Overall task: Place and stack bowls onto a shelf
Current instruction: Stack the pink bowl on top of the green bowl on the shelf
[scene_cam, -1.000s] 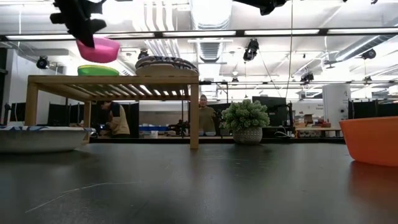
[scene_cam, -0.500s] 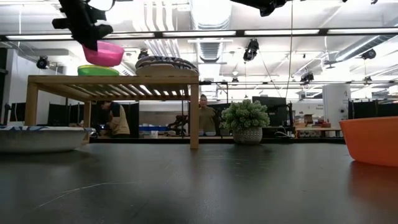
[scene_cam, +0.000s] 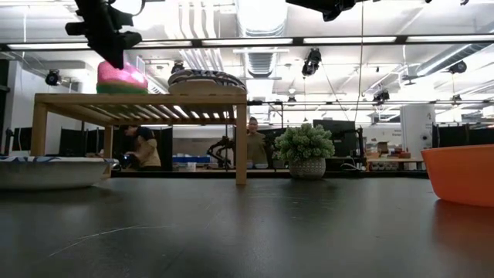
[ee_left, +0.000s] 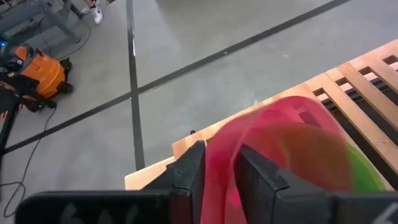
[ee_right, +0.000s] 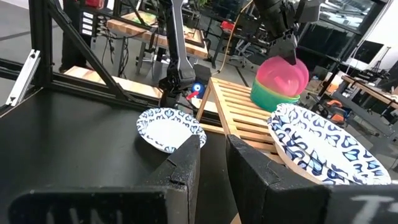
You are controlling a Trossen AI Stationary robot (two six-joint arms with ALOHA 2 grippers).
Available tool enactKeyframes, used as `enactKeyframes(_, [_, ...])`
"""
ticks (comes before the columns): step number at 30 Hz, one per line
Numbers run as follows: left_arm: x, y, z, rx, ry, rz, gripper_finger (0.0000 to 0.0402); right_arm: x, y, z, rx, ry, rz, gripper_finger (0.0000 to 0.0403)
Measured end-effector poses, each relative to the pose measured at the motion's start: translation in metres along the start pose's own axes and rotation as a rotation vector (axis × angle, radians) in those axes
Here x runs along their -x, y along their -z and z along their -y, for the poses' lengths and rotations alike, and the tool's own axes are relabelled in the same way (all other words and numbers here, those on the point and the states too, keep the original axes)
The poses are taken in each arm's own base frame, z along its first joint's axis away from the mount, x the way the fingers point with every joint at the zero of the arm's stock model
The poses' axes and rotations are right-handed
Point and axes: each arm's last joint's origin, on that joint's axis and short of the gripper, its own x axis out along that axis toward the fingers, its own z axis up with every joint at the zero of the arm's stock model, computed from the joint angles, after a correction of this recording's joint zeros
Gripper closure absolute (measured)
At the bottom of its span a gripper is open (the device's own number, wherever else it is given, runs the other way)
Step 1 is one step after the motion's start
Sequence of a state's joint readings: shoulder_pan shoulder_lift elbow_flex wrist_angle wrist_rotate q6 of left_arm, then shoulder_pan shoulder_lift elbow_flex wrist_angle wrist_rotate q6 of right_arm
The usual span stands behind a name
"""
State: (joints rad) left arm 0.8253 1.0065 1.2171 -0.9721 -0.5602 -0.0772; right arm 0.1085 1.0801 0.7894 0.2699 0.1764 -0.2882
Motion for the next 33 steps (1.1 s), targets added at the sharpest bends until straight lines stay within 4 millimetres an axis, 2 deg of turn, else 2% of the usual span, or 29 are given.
enactKeyframes(7, [0.000, 0.000, 0.000, 0.001, 0.000, 0.001, 0.0319, 0.000, 0.000, 0.000, 0.000, 0.000, 0.000, 0.0335])
enactKeyframes(18, [-0.002, -0.002, 0.001, 0.054, -0.014, 0.011, 0.0317, 0.000, 0.000, 0.000, 0.001, 0.000, 0.000, 0.0335])
enactKeyframes(23, [-0.013, -0.008, 0.009, 0.116, -0.117, 0.027, 0.0323, 0.000, 0.000, 0.000, 0.003, 0.000, 0.000, 0.0335])
enactKeyframes(29, [-0.040, -0.011, 0.025, 0.122, -0.329, -0.009, 0.0324, 0.000, 0.000, 0.000, 0.001, 0.000, 0.000, 0.0335])
enactKeyframes(33, [-0.056, -0.011, 0.035, 0.102, -0.329, -0.057, 0.0325, 0.000, 0.000, 0.000, 0.002, 0.000, 0.000, 0.0335])
